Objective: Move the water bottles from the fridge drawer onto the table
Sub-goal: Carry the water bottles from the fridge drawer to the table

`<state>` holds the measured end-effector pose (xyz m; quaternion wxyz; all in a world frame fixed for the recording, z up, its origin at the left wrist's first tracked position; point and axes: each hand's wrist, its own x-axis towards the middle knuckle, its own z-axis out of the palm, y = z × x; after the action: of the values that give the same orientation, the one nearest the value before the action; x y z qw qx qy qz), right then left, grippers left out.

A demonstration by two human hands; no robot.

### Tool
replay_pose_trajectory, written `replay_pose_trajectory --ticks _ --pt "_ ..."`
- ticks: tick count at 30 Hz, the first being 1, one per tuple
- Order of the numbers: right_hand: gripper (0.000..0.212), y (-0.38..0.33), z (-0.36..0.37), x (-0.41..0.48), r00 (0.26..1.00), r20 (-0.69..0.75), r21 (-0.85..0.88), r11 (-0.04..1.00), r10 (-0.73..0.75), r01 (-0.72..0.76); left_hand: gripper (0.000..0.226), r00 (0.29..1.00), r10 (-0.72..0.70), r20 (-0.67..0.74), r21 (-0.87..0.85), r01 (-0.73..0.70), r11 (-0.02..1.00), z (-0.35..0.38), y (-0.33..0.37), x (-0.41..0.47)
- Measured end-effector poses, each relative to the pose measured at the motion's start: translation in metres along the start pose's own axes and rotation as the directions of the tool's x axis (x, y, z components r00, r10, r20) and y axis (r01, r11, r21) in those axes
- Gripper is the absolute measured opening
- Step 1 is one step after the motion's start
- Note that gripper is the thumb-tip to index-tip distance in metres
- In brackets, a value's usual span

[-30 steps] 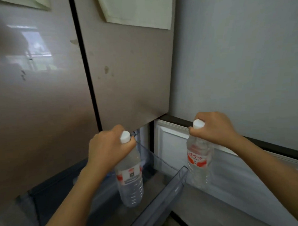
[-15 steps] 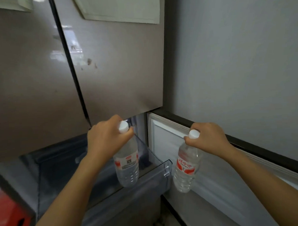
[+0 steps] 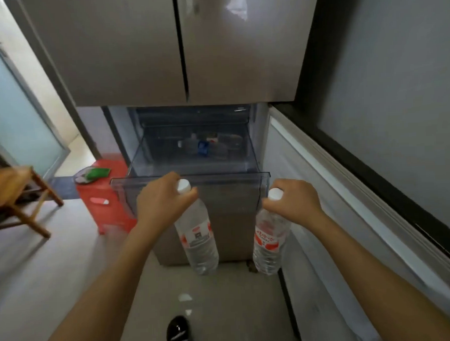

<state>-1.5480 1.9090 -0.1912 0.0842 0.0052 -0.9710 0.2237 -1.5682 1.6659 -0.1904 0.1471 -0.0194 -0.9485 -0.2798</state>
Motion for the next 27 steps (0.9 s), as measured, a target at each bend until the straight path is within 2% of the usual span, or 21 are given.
replay_pose_trajectory --ticks 2,6,11,14,17,19,21,22,24,27 --pt "0.019 -0.005 0.007 -0.009 0.997 0.045 -0.003 0.998 -0.06 0.06 0.039 0.996 -0.084 -0.015 0.026 0.084 0.996 0.003 -0.017 -0.022" --pt "0.019 -0.017 0.022 -0.029 0.969 0.139 0.015 0.979 -0.204 0.204 0.035 0.979 -0.19 -0.078 0.143 0.2 0.969 -0.005 -0.049 -0.06" --pt "0.022 -0.065 0.04 -0.039 0.894 0.224 0.044 0.921 -0.388 0.388 0.038 0.914 -0.352 -0.2 0.217 0.392 0.894 -0.049 -0.083 -0.115" --pt "0.037 -0.127 0.055 -0.047 0.776 0.246 0.117 0.812 -0.581 0.571 0.042 0.837 -0.452 -0.308 0.214 0.524 0.825 -0.103 -0.108 -0.164" --pt "0.043 -0.203 0.071 -0.076 0.592 0.259 0.188 0.641 -0.763 0.744 0.039 0.753 -0.503 -0.424 0.234 0.628 0.742 -0.159 -0.128 -0.23" --pt "0.046 -0.249 0.082 -0.102 0.481 0.247 0.243 0.535 -0.841 0.809 0.034 0.696 -0.529 -0.485 0.241 0.688 0.685 -0.19 -0.137 -0.276" --pt "0.061 -0.293 0.096 -0.134 0.385 0.23 0.281 0.44 -0.894 0.853 0.029 0.618 -0.561 -0.55 0.219 0.755 0.618 -0.22 -0.147 -0.326" --pt "0.062 -0.319 0.101 -0.158 0.32 0.226 0.289 0.378 -0.92 0.88 0.028 0.564 -0.581 -0.587 0.205 0.798 0.567 -0.238 -0.154 -0.359" --pt "0.044 -0.36 0.109 -0.204 0.233 0.224 0.31 0.296 -0.946 0.904 0.028 0.471 -0.609 -0.639 0.173 0.859 0.482 -0.268 -0.165 -0.418" --pt "0.032 -0.41 0.116 -0.274 0.146 0.172 0.351 0.199 -0.974 0.915 0.026 0.362 -0.618 -0.698 0.101 0.904 0.416 -0.305 -0.176 -0.499"
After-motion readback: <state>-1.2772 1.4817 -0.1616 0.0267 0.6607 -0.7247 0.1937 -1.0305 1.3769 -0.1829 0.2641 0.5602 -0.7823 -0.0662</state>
